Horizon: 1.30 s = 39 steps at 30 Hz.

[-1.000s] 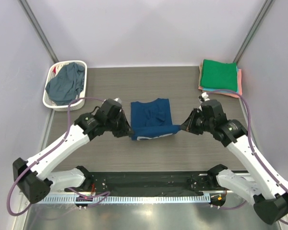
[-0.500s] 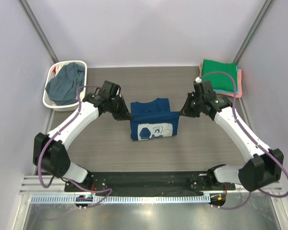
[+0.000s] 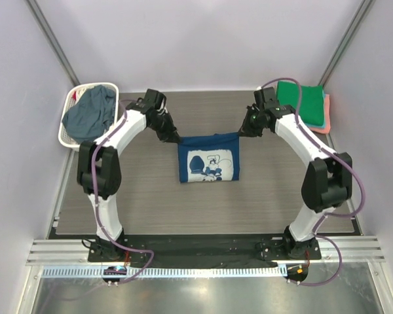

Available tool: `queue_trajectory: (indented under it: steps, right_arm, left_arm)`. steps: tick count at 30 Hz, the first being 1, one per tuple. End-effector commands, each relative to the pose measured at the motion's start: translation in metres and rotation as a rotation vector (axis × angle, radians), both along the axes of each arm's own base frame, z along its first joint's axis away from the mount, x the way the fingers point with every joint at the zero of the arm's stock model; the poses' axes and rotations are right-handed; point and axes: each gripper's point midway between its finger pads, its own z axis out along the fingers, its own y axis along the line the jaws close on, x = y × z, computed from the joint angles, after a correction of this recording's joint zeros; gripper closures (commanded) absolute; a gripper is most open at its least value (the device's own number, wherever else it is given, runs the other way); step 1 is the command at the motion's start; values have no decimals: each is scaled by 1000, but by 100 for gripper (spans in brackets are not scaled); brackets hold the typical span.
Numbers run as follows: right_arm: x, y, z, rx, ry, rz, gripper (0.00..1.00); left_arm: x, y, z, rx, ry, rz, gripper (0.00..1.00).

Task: Fold and stack the t-shirts
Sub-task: Fold the tshirt

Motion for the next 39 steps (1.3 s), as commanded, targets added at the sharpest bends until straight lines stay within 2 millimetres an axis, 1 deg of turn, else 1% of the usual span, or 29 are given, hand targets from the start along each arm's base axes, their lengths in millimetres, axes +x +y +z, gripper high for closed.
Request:
queue_trajectory:
  steps: [1,2,4,5,7,9,10,11,12,13,14,15,16,17,18,19,20,21,22,23,24,25,26,27,28,29,30,34,39]
  right_arm:
    - [39,-8,10,-8,-78,-17,99]
    - [48,-7,0,-9,-59,-15,99]
    - [58,-5,-8,4,-51,-10,99]
    - [63,-5,-11,6,-47,-9,99]
    - [78,-1,-21,27,-31,-2,99]
    - [93,3,-30,48,-18,5,96]
    - [98,5,-30,60,-22,13,73]
    - [106,7,-26,67,-39,22,57]
    - [111,6,-26,61,-49,23,47]
    - [114,2,-28,57,-45,15,38]
    - [115,-3,-27,45,-50,2,37]
    - [113,-7,-27,34,-48,-6,36]
    - [109,-12,-8,24,-87,-18,35]
    - [98,-17,-16,1,-67,-32,35]
    - [95,-16,-6,8,-101,-28,35]
    - [85,-15,16,21,-150,-22,35]
    - [66,-8,3,26,-119,-3,35]
    - [58,2,10,64,-143,30,35]
    - [48,7,9,80,-140,49,35]
    - [25,19,9,104,-131,83,35]
    - [17,32,13,156,-149,131,35]
    - [7,43,14,196,-153,167,35]
    - [-12,51,3,235,-121,200,36]
    - [-18,69,12,343,-144,263,36]
    - [-23,76,9,390,-138,287,36]
    - [-33,80,-6,429,-102,298,36]
    - [-30,87,-10,478,-107,313,37]
    - [-38,95,-53,531,-34,344,39]
    - [-55,79,-113,449,72,273,41]
  left_arm:
    - [21,8,4,15,-15,-20,100]
    - [27,9,-8,29,10,-15,100]
    - [42,11,-5,33,-6,-5,100]
    - [45,13,-20,49,27,-1,99]
    - [60,14,-19,48,12,4,98]
    - [65,19,-38,72,56,11,93]
    - [72,19,-33,69,48,11,88]
    - [79,21,-29,68,40,15,74]
    - [84,25,-38,74,59,22,69]
    - [85,28,-35,80,66,21,65]
    - [100,26,-13,69,2,20,53]
    - [102,27,-9,75,-7,14,49]
    - [101,32,0,108,-18,10,46]
    - [102,33,11,119,-49,4,44]
    - [97,33,28,136,-85,-1,43]
    - [92,36,33,154,-100,-3,43]
    - [87,38,37,182,-116,4,44]
    - [64,36,17,202,-57,-19,44]
    - [61,31,45,175,-150,-13,45]
    - [46,19,45,159,-152,-33,46]
    - [24,18,22,169,-95,-48,47]
    - [16,11,37,140,-153,-51,47]
    - [2,-4,35,107,-142,-63,48]
    - [-20,-8,11,99,-82,-81,49]
    - [-17,-20,16,49,-137,-86,50]
    - [-26,-33,19,17,-151,-100,51]
    - [-34,-43,14,-24,-132,-111,52]
    - [-44,-67,-17,-107,-104,-142,55]
    - [-56,-56,-67,-44,-14,-140,57]
